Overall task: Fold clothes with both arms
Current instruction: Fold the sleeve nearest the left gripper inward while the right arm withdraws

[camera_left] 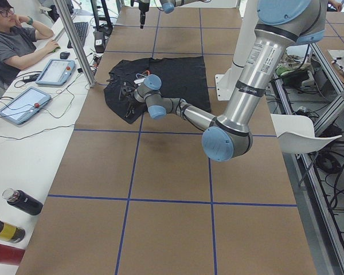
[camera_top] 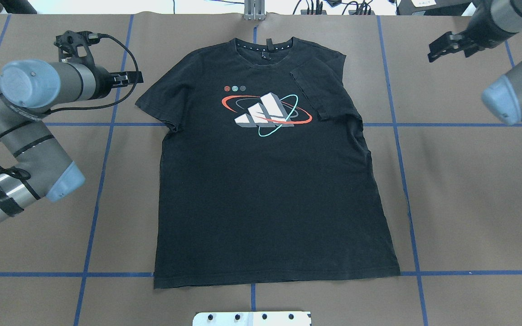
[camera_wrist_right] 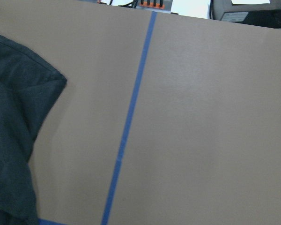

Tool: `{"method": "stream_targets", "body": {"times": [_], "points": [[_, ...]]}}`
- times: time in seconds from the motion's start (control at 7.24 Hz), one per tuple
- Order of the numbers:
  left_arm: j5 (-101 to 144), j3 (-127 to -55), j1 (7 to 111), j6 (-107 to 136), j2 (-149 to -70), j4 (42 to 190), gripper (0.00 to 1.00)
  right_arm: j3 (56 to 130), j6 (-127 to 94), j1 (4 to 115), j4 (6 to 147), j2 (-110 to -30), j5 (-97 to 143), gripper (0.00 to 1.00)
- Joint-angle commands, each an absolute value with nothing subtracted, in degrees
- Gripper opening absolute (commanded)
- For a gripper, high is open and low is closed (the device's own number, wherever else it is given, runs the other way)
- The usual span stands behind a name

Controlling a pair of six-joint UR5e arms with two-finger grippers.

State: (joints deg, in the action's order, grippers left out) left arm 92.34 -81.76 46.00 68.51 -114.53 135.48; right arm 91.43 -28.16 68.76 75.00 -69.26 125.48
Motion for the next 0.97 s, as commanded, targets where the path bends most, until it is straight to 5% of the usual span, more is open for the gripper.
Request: {"method": "stream_targets", "body": {"times": [0.0,0.55,0.83], "points": [[88.0,-74.3,43.0,73.2,-117.2,139.7,0.86,91.9,-15.2,76.5,75.0,-75.7,132.2,1.00],[87.3,-68.3,42.1,72.4,-119.4,143.3,0.67,91.8,-13.7,77.3,75.0,-76.2,132.5,1.00],[87.5,-68.8,42.2,72.3,-119.3,143.3,0.39,91.8,-13.9,77.3,75.0,-76.1,132.4,1.00]]}}
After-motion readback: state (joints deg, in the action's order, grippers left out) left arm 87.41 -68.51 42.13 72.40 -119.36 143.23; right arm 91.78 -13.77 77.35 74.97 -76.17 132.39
